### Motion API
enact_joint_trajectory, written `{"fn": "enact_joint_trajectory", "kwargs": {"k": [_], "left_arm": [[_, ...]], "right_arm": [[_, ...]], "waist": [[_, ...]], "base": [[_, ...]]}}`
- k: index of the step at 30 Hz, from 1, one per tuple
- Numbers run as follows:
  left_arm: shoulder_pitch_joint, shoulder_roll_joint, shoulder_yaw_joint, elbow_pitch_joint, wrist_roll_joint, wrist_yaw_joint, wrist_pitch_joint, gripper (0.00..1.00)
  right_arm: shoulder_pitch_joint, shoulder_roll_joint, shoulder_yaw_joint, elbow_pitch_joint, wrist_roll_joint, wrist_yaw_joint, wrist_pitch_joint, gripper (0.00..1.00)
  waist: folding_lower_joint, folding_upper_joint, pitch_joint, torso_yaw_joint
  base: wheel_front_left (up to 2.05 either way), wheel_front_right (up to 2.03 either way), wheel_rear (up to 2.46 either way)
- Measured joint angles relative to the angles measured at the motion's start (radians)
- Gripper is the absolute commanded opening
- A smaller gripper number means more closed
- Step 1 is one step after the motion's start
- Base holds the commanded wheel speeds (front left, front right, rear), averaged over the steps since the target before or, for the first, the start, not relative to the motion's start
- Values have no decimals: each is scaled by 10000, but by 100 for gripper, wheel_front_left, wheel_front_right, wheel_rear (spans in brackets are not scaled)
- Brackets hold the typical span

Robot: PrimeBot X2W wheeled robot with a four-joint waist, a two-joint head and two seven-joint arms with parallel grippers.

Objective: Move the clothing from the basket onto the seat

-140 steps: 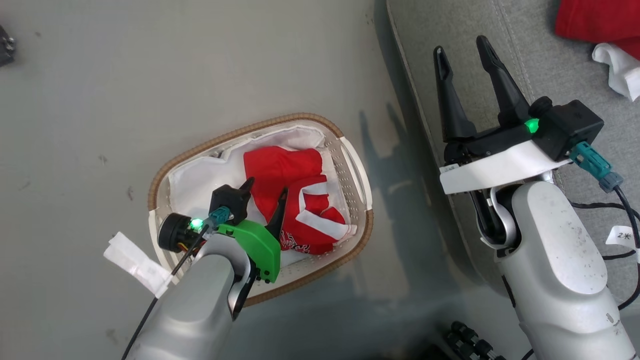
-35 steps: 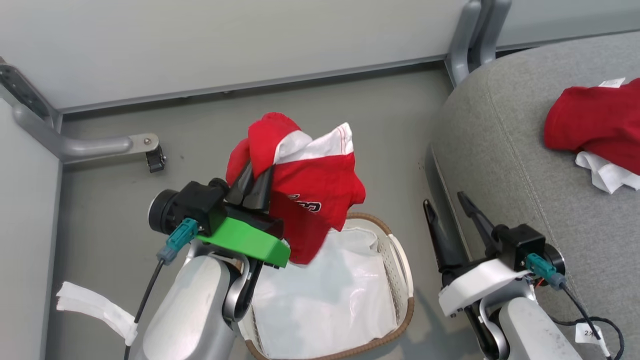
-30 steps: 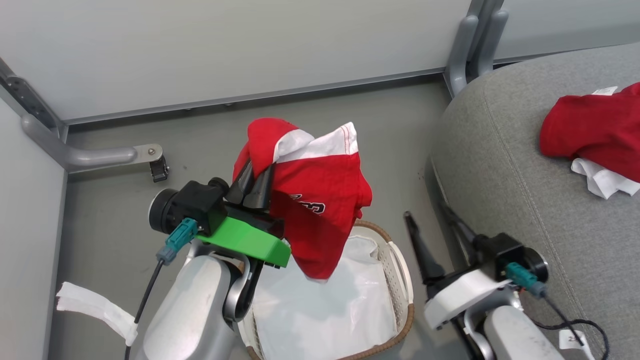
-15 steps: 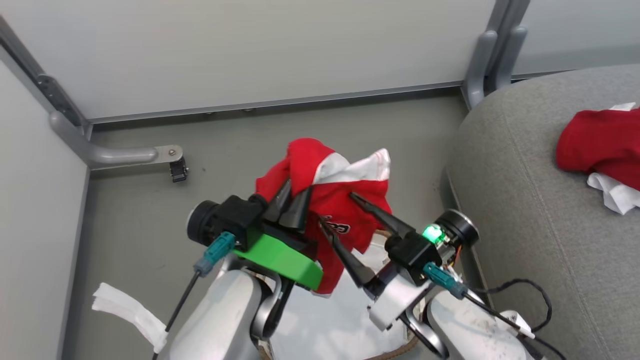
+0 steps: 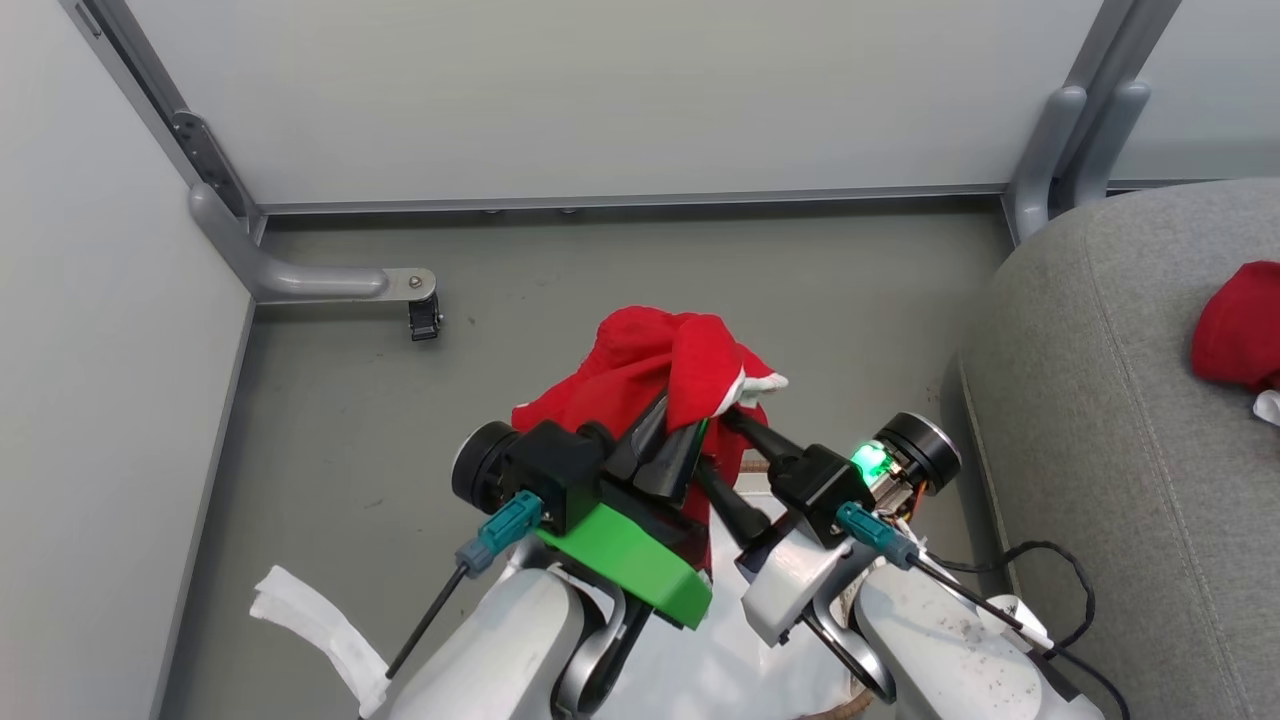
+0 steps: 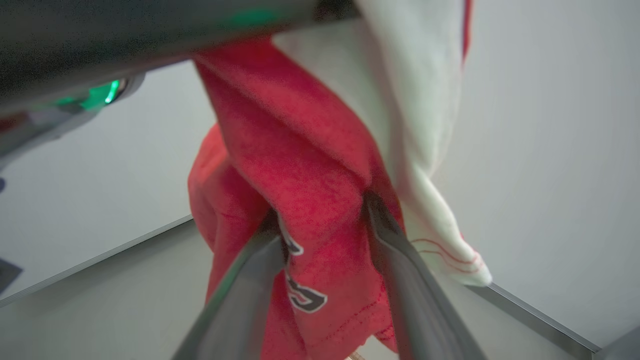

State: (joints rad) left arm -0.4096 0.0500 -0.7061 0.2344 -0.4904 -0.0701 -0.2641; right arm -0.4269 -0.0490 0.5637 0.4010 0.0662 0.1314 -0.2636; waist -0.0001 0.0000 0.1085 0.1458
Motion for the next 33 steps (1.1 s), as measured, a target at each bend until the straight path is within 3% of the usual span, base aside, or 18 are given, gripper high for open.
{"fn": "enact_joint_trajectory", "kwargs": {"k": [5,6,7,8,17,33], "left_arm": [[1,-2,4,75,-4,88,0,0],[1,-2,48,123,36,102,-2,16],[2,-4,71,194,84,117,-6,49],[10,-2,105,299,107,134,-6,100],[228,-8,629,807,934,67,-4,100],[476,-17,1292,1116,1540,-368,-6,100]], "right_arm": [[-11,0,-38,-63,550,0,2,0],[7,0,-90,-105,662,0,2,0],[35,-4,-128,-142,765,0,2,0],[95,4,-198,-194,880,0,2,0],[802,-8,-754,-702,1595,0,2,0],[1256,-10,-1187,-1473,2082,0,2,0]], "waist": [[0,0,-13,-76],[0,0,-6,-125],[0,0,-1,-174],[0,0,8,-244],[0,0,135,-1343],[0,0,446,-4640]], "base": [[0,0,0],[0,0,0],[0,0,0],[0,0,0],[0,0,0],[0,0,0]]}}
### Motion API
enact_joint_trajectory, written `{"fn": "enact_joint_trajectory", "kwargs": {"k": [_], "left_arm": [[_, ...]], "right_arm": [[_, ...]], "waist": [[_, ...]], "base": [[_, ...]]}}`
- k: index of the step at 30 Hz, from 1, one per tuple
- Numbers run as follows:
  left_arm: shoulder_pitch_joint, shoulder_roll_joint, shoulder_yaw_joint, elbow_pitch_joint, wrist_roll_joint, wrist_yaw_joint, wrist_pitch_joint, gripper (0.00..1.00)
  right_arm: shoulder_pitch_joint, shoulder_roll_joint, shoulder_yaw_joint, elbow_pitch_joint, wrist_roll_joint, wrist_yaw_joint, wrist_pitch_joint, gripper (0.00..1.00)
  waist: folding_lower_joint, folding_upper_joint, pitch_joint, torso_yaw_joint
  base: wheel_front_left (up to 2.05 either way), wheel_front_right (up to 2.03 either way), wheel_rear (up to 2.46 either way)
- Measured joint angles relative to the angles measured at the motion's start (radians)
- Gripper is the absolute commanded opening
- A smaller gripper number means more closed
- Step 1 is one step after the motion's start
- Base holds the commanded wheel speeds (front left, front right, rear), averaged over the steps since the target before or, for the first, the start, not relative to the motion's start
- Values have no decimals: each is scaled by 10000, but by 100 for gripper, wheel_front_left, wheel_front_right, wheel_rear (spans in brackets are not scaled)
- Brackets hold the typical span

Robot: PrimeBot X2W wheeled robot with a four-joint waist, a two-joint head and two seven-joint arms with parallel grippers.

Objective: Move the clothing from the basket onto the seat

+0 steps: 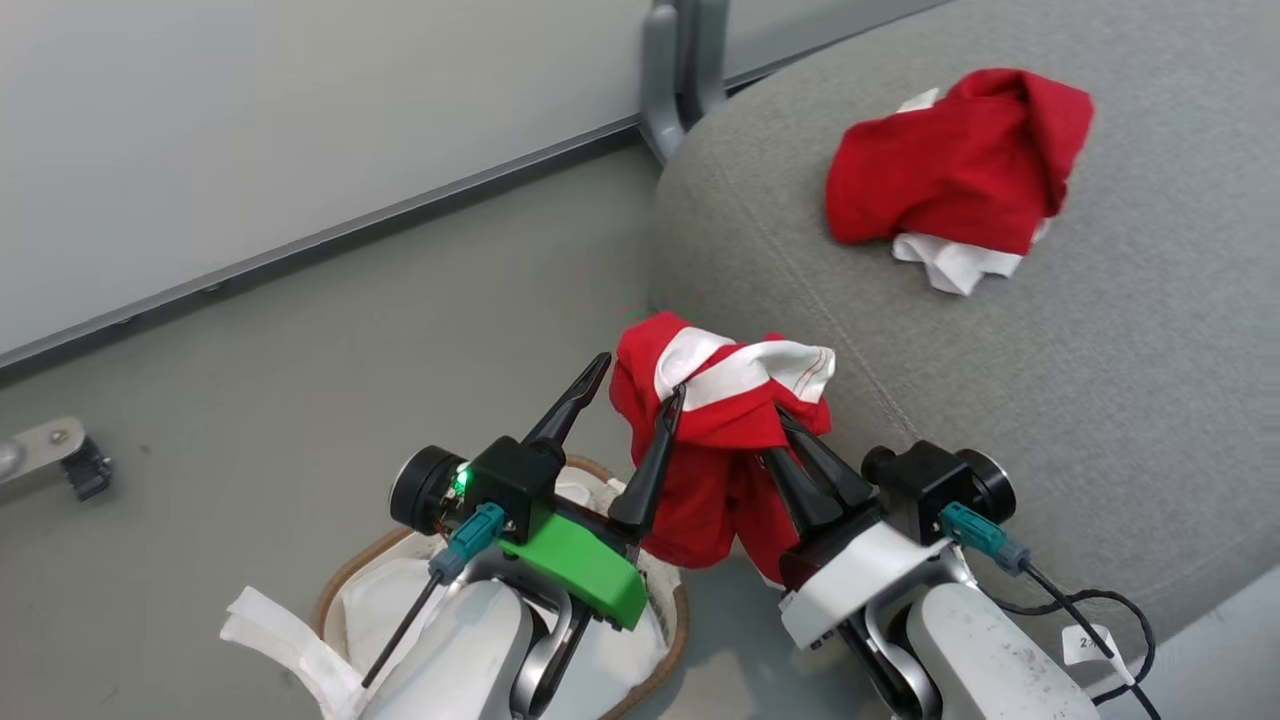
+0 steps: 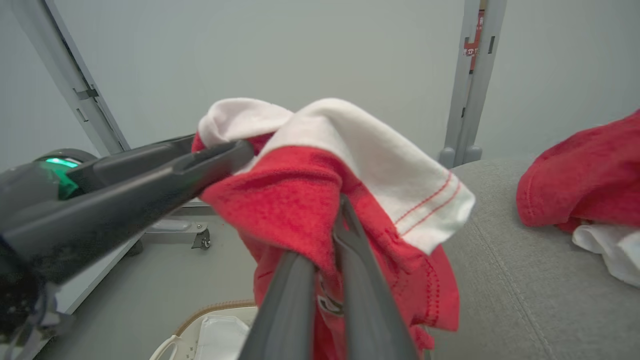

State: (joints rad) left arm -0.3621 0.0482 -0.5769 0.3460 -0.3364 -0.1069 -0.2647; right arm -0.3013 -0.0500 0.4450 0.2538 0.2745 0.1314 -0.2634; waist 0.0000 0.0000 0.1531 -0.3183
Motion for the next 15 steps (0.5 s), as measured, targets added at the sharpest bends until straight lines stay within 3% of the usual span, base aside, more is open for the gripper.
{"fn": "enact_joint_trajectory", "kwargs": {"k": [8,15], "left_arm": [[-52,-15,174,23,192,-73,0,100],[-231,-15,786,-267,648,-63,0,100]], "right_arm": [[-385,-19,-545,-67,-102,0,0,0],[-2960,-750,-1839,-775,-374,0,0,0]], "waist": [[0,0,319,-1128],[0,0,1012,-1277]], "base": [[0,0,0],[0,0,0]]}}
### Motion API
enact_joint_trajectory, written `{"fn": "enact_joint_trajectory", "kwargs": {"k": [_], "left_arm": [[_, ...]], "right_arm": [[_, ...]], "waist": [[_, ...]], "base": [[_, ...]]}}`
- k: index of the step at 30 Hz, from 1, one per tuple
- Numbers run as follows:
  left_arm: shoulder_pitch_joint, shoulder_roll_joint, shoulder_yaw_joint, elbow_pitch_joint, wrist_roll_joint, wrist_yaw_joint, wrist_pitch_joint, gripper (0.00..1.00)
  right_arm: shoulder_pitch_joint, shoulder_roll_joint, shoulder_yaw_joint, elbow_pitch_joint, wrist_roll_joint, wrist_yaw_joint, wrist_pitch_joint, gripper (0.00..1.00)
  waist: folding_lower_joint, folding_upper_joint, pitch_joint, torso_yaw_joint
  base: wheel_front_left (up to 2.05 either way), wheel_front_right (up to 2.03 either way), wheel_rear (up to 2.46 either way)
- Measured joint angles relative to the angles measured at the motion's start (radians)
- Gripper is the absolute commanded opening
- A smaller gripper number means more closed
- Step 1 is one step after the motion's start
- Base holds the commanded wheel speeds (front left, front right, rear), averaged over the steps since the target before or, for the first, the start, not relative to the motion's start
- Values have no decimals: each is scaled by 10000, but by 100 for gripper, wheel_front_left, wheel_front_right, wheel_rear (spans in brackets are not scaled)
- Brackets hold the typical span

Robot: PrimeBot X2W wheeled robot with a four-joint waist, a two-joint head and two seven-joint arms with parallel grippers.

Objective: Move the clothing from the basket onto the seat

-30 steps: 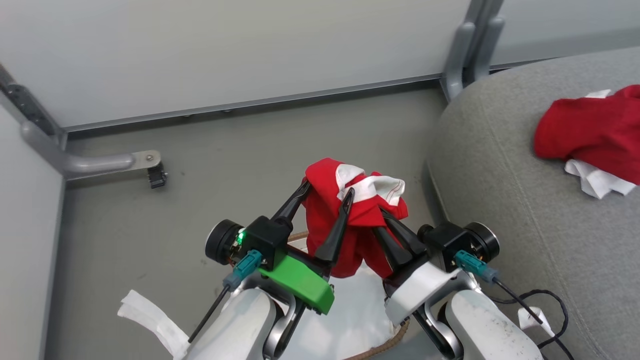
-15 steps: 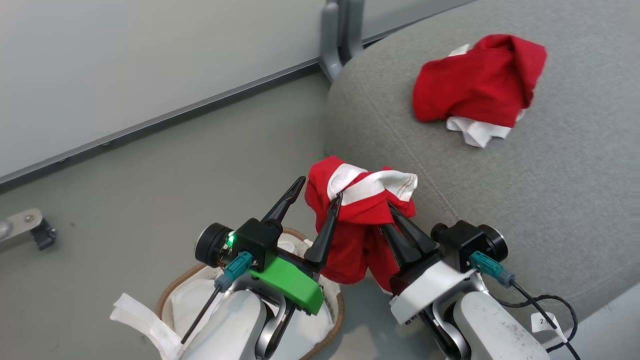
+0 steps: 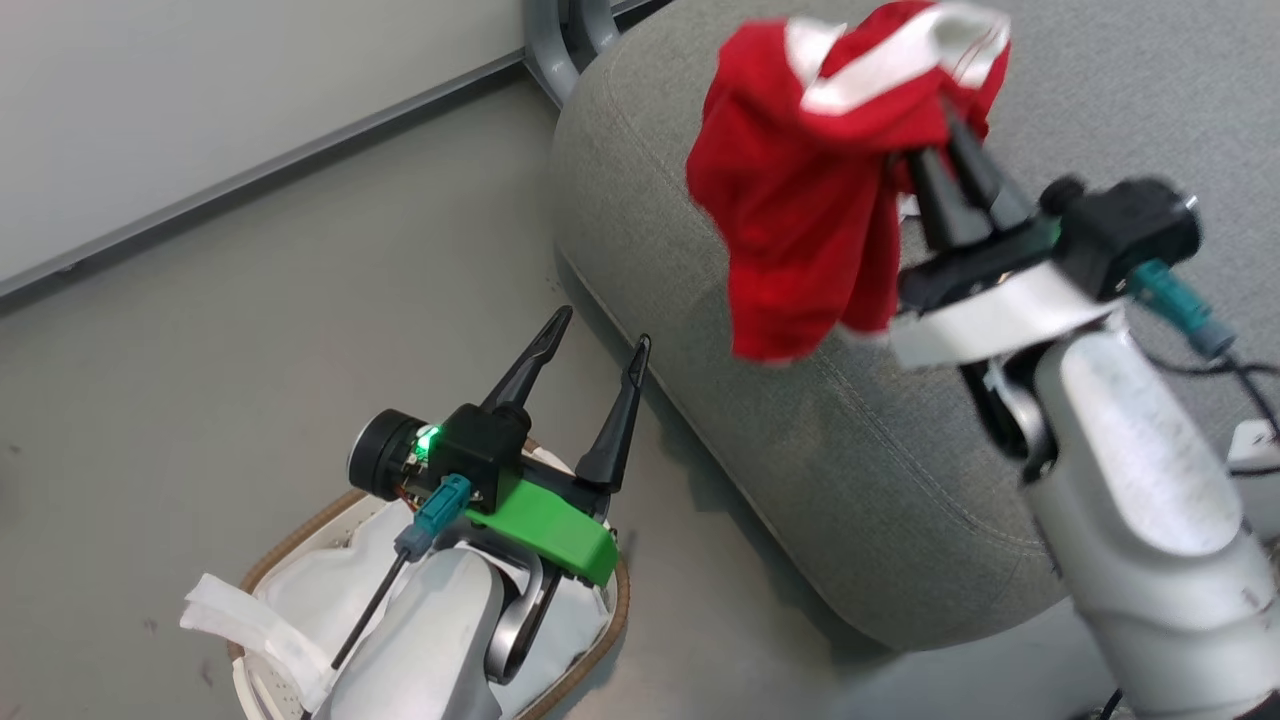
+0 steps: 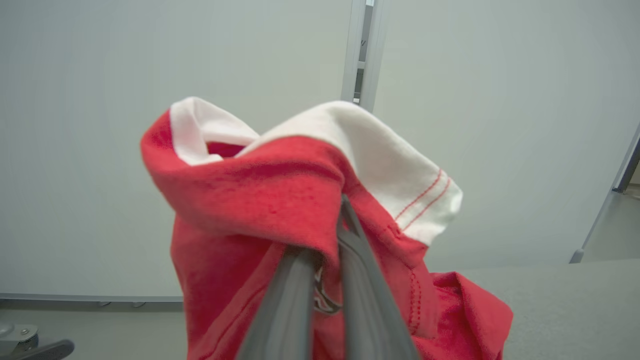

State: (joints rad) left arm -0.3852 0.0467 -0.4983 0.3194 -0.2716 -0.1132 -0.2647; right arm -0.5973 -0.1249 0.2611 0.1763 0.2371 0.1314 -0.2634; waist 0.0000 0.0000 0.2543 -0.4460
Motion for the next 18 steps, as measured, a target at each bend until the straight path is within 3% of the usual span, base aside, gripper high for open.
{"fn": "enact_joint_trajectory", "kwargs": {"k": [5,10,18], "left_arm": [[-34,8,257,75,278,-13,0,100],[-207,6,399,50,374,-56,0,100],[-502,10,376,130,556,-105,0,100]], "right_arm": [[-1990,-765,-803,-157,-257,0,0,0],[-3711,-1684,-1733,456,-872,0,-2,0],[-4678,-2433,-2815,1699,-1766,0,-10,0]], "waist": [[0,0,546,170],[1,0,1027,411],[1,0,1780,914]], "base": [[0,0,0],[0,0,0],[0,0,0]]}}
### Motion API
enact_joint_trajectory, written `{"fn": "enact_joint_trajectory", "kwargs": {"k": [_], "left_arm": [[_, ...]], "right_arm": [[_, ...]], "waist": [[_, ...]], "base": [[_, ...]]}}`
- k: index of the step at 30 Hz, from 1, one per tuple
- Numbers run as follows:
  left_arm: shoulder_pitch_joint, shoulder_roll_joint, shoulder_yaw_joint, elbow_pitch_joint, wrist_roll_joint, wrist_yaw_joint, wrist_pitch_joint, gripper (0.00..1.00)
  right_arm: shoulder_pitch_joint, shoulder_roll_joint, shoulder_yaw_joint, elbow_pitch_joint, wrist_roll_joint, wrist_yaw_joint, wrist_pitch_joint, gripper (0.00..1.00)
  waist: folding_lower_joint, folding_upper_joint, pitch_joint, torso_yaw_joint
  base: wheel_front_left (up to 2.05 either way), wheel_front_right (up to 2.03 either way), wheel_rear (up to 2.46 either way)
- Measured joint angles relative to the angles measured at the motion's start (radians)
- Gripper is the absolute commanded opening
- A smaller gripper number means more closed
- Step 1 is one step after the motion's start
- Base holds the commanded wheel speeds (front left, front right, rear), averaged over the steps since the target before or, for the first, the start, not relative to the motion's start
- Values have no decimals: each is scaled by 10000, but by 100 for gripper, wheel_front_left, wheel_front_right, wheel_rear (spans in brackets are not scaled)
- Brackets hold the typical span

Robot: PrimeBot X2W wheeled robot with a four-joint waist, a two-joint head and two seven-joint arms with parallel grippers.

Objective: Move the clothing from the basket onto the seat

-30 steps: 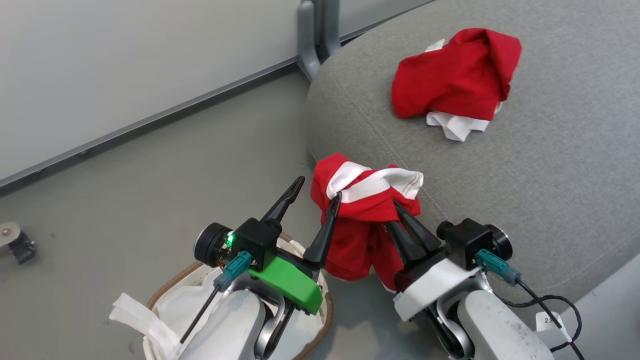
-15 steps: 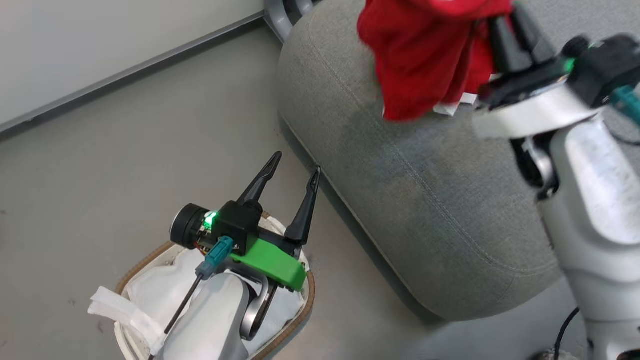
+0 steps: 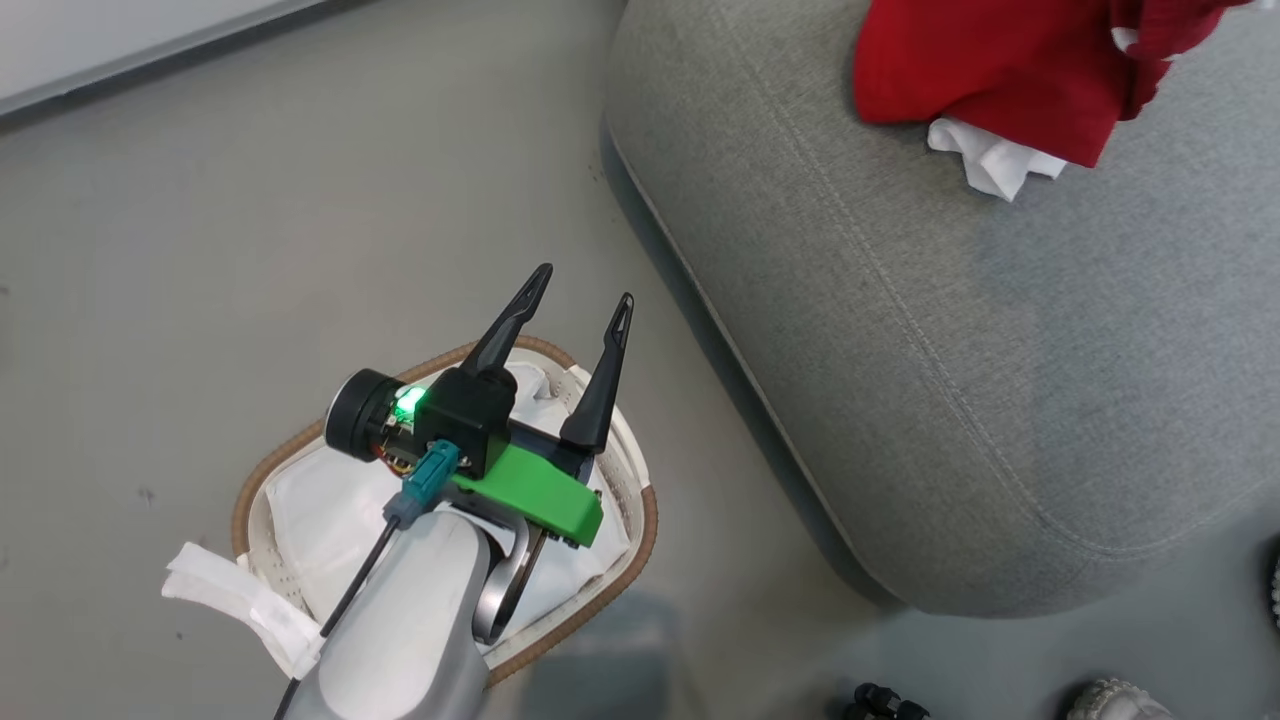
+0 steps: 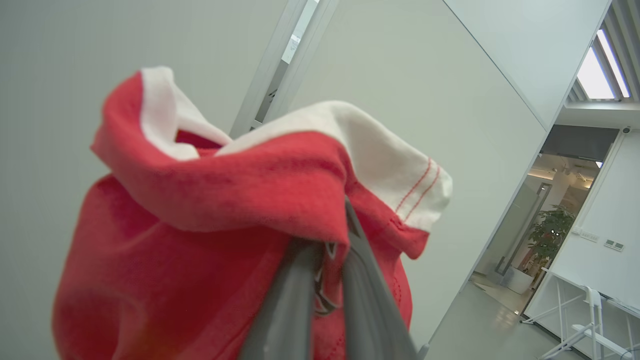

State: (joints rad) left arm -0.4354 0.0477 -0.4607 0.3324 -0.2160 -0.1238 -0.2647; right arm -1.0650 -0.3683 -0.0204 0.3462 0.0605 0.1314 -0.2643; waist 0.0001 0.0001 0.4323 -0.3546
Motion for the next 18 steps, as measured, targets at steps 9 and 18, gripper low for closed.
{"fn": "enact_joint_trajectory", "kwargs": {"k": [9,18], "left_arm": [[-395,0,-157,182,173,-33,0,100],[-589,4,27,286,337,-36,0,100]], "right_arm": [[977,186,-830,2105,-489,0,2,0],[1600,631,-1580,4011,-625,0,-2,0]], "waist": [[1,0,997,646],[1,0,1924,1245]], "base": [[0,0,0],[0,0,0]]}}
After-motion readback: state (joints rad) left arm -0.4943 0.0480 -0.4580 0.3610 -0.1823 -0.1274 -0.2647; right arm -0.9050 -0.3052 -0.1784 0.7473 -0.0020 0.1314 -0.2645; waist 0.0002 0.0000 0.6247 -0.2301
